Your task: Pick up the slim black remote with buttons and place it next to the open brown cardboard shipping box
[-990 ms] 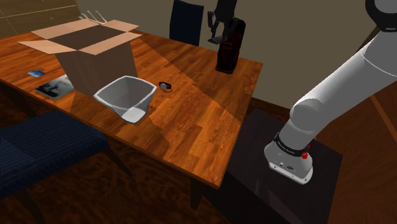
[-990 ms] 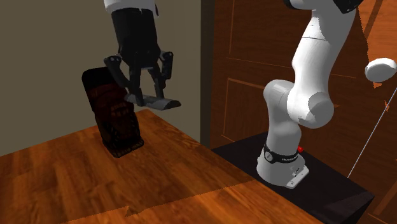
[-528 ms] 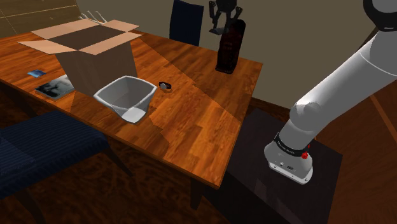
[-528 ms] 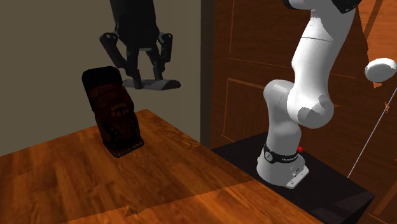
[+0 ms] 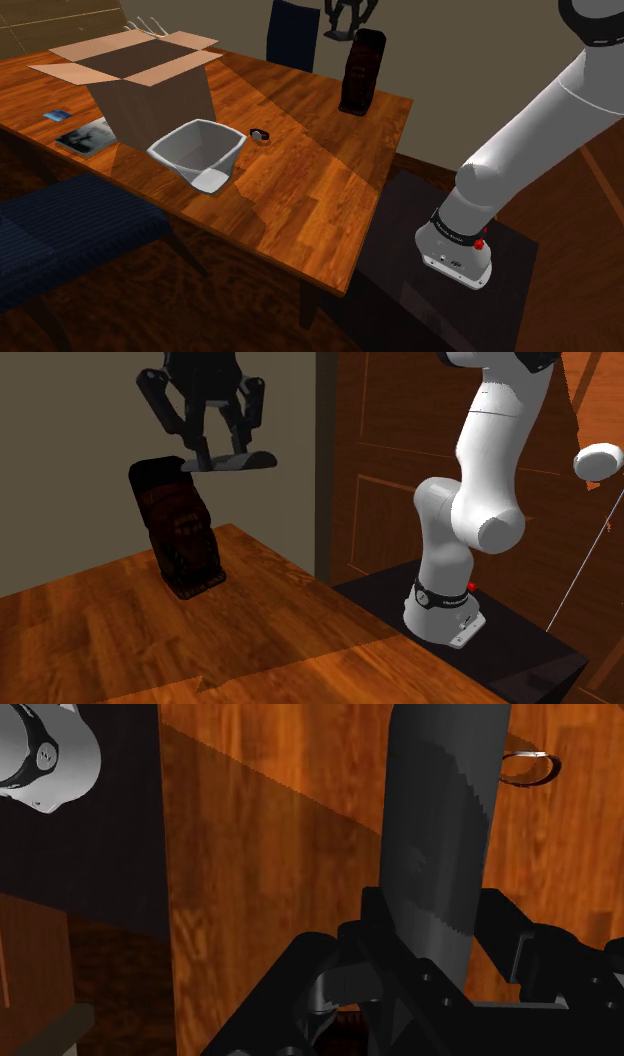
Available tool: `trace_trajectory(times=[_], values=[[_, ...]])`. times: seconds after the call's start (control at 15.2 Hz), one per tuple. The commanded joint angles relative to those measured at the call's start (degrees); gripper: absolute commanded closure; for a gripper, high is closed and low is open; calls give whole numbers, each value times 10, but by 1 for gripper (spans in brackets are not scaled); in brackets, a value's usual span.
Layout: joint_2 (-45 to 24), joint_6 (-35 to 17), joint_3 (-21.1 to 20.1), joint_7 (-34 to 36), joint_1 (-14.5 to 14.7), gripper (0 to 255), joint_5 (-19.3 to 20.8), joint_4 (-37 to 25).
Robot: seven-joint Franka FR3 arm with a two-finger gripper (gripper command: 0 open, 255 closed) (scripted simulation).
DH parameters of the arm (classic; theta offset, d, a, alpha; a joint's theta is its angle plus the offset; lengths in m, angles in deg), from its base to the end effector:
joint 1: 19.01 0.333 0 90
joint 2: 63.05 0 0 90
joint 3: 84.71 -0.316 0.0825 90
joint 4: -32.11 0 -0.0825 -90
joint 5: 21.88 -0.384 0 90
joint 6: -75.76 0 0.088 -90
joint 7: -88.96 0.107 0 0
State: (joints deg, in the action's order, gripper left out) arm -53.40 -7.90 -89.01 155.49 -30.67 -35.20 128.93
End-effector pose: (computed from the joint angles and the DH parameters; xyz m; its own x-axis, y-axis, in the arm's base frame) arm 0.4890 -0.0327 0.6501 0.2900 -0.9306 -0.2234 -0.9564 -0.2902 -0.0326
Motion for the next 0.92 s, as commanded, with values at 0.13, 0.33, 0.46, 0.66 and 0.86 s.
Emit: trace_trajectory(times=[0.13,0.33,0.46,0.66,0.86], values=[[-35,-9,-31,53,22,255,-3,-39],[-72,-15,-53,93,40,255,-1,-78],[-99,-17,-68,121,53,255,3,-109],[-146,-16,-87,162,75,255,13,-165],[-201,-10,-104,203,101,255,29,-233]])
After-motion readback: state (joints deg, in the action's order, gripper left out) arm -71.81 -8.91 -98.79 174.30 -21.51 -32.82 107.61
